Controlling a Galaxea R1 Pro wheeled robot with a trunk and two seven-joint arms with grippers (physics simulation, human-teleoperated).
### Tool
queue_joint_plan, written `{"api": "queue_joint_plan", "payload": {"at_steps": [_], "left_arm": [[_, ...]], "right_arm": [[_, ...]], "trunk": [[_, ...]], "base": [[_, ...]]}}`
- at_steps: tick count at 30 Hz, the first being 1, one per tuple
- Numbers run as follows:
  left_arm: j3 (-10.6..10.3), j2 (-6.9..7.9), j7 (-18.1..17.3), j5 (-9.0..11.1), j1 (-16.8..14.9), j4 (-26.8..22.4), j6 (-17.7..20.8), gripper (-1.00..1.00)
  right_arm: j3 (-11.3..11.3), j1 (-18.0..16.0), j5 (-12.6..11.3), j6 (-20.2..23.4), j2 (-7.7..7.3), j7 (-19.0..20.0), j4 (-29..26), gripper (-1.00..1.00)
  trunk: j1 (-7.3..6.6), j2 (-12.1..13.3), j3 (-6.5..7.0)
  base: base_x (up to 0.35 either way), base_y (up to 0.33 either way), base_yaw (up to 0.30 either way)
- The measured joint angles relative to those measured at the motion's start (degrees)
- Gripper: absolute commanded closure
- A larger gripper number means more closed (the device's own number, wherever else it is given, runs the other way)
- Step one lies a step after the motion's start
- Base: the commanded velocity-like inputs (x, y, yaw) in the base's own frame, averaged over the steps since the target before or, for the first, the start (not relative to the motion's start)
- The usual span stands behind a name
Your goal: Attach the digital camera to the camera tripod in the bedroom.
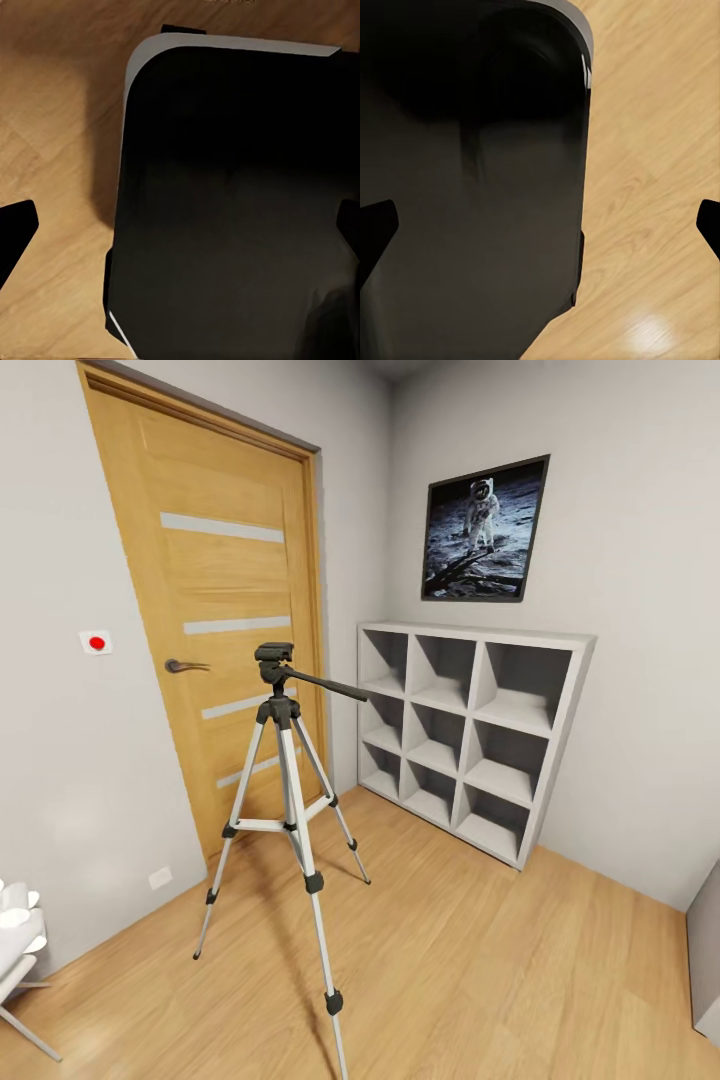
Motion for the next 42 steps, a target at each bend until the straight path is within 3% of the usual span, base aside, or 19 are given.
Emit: {"api": "queue_joint_plan", "payload": {"at_steps": [1, 4, 7, 10, 12, 15, 19, 26, 42], "left_arm": [[0.7, 0.02, 0.0, 2.2, 0.0, 0.0, 0.0, -1.00], [1.3, 0.08, -0.1, 5.3, 0.0, 0.0, 0.0, -1.00], [1.5, 0.09, 0.0, 7.8, 0.0, 0.0, 0.0, -1.00], [1.6, 0.05, -0.1, 8.7, 0.0, 0.0, 0.0, -1.00], [1.7, 0.02, -0.1, 9.1, 0.0, 0.0, -0.1, -1.00], [1.7, -0.04, -0.1, 9.5, 0.0, 0.0, -0.1, -1.00], [1.6, -0.08, 0.1, 9.8, 0.0, 0.0, -0.1, -1.00], [1.6, -0.04, 0.2, 10.0, 0.0, 0.0, 0.0, -1.00], [1.4, -0.13, 0.3, 9.8, 0.0, -0.1, -0.1, -1.00]], "right_arm": [[0.0, 0.0, 0.0, 0.0, 0.00, 0.0, 0.0, -1.00], [0.0, 0.0, 0.0, 0.0, 0.00, 0.0, 0.0, -1.00], [0.1, 0.0, 0.1, 0.0, 0.00, 0.1, 0.0, -1.00], [0.4, 0.0, 0.5, 0.0, 0.00, 0.2, -0.1, -1.00], [1.2, 0.0, 1.2, 0.0, 0.00, 0.2, -0.1, -1.00], [4.2, 0.0, 4.2, -0.3, 0.10, 0.1, -0.1, -1.00], [6.4, 0.0, 5.8, -1.0, 0.16, 0.1, -0.1, -1.00], [7.2, 0.0, 6.4, -0.9, 0.27, 0.0, -0.2, -1.00], [7.5, 0.0, 6.2, -1.5, 0.12, 0.0, -0.2, -1.00]], "trunk": [[0.00, 0.0, 0.00], [0.00, 0.0, 0.00], [0.00, 0.0, 0.00], [0.00, 0.0, 0.00], [0.00, 0.0, 0.00], [0.00, 0.0, 0.00], [0.00, 0.0, 0.00], [-0.01, 0.0, 0.00], [-0.01, 0.0, 0.00]], "base": [[0.000, 0.000, 0.000], [0.000, 0.000, 0.000], [0.000, 0.000, 0.000], [0.000, 0.000, 0.000], [0.000, 0.000, 0.000], [0.000, 0.000, 0.000], [0.000, 0.000, 0.000], [0.045, 0.000, 0.000], [0.249, 0.000, 0.000]]}}
